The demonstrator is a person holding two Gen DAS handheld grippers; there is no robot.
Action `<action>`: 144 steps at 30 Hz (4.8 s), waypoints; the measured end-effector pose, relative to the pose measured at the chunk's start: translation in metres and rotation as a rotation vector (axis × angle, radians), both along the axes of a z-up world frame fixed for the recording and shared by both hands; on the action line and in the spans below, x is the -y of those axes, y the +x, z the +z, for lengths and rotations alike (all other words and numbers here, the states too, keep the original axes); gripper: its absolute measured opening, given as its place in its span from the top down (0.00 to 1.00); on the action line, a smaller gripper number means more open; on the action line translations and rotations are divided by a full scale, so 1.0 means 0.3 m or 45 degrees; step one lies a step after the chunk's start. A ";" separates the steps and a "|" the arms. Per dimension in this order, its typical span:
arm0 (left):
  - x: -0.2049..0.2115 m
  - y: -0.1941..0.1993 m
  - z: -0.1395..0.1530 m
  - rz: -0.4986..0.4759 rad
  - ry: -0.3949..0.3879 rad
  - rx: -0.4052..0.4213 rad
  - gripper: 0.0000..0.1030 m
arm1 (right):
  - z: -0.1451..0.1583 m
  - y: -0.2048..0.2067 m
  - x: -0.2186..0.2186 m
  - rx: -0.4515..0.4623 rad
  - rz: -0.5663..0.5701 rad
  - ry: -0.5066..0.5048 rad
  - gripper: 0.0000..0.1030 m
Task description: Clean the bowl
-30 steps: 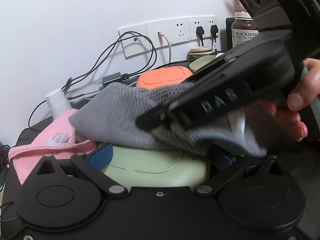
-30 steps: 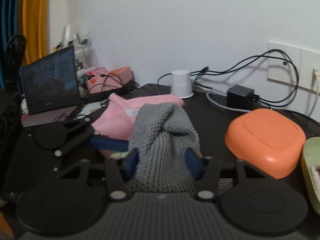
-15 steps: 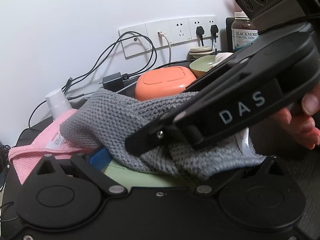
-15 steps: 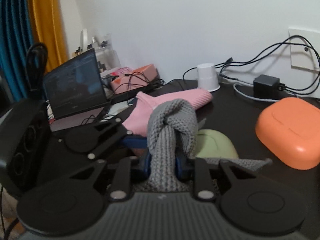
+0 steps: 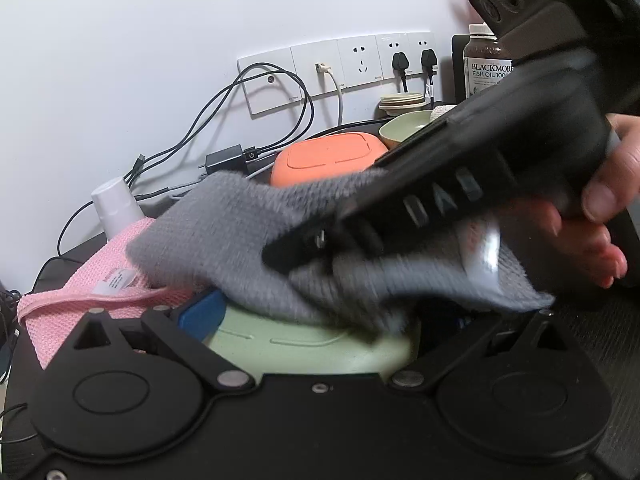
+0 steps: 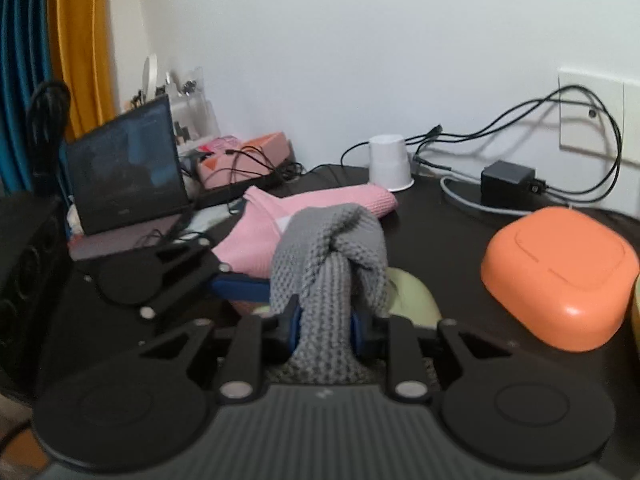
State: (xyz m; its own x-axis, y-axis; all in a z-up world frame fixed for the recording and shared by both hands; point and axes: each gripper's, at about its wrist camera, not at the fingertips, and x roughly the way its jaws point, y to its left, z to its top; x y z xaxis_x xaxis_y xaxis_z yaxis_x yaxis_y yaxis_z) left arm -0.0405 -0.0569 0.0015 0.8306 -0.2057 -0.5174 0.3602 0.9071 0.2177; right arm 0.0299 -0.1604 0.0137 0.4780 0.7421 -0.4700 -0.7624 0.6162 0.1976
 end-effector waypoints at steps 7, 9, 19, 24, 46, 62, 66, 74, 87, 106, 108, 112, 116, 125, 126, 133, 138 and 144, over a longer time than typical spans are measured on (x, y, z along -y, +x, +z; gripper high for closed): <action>-0.037 0.040 0.001 0.115 -0.004 0.010 0.00 | 0.026 0.050 0.102 0.077 -0.391 0.078 0.78; -0.054 0.059 0.002 0.167 -0.007 0.012 0.00 | 0.039 0.054 0.137 0.101 -0.480 0.140 0.78; -0.113 0.132 0.016 0.336 -0.086 0.017 0.00 | 0.035 0.076 0.172 0.168 -0.654 0.108 0.78; -0.177 0.143 0.034 0.352 -0.253 0.017 0.00 | -0.003 0.076 0.070 0.191 -0.575 -0.039 0.28; -0.371 0.106 0.133 0.655 -0.428 0.158 0.00 | -0.007 -0.107 -0.171 0.187 -0.205 -0.228 0.04; -0.407 0.118 0.129 0.695 -0.425 0.161 0.00 | -0.049 0.033 -0.260 0.307 -0.401 -0.436 0.04; -0.375 0.117 0.116 0.658 -0.407 0.116 0.00 | -0.013 0.055 -0.191 0.238 -0.458 -0.289 0.04; -0.247 0.063 0.091 0.512 -0.379 -0.042 0.00 | 0.051 -0.057 0.047 0.230 -0.568 -0.172 0.04; -0.087 -0.005 0.026 0.457 -0.225 -0.139 0.00 | -0.081 -0.195 0.215 -0.075 -0.523 -0.291 0.03; -0.129 0.083 -0.025 0.583 -0.218 -0.188 0.00 | -0.117 0.071 0.099 -0.024 -0.678 -0.309 0.01; -0.126 0.084 -0.026 0.579 -0.221 -0.182 0.00 | -0.118 0.088 0.096 -0.019 -0.686 -0.304 0.00; -0.116 0.088 -0.025 0.604 -0.224 -0.188 0.00 | -0.119 0.105 0.095 -0.014 -0.684 -0.301 0.00; -0.116 0.098 -0.029 0.580 -0.223 -0.176 0.00 | -0.119 0.108 0.097 -0.013 -0.684 -0.299 0.00; -0.140 0.147 -0.033 0.631 -0.228 -0.164 0.00 | -0.122 0.123 0.098 -0.008 -0.682 -0.296 0.00; -0.142 0.152 -0.033 0.628 -0.228 -0.164 0.00 | -0.122 0.125 0.095 -0.009 -0.687 -0.297 0.01; -0.149 0.186 -0.036 0.558 -0.223 -0.170 0.00 | -0.121 0.132 0.095 -0.012 -0.706 -0.297 0.01; -0.141 0.184 -0.036 0.566 -0.222 -0.168 0.00 | -0.121 0.129 0.101 -0.011 -0.708 -0.297 0.01; -0.143 0.186 -0.035 0.568 -0.223 -0.168 0.00 | -0.122 0.114 0.098 -0.011 -0.720 -0.297 0.01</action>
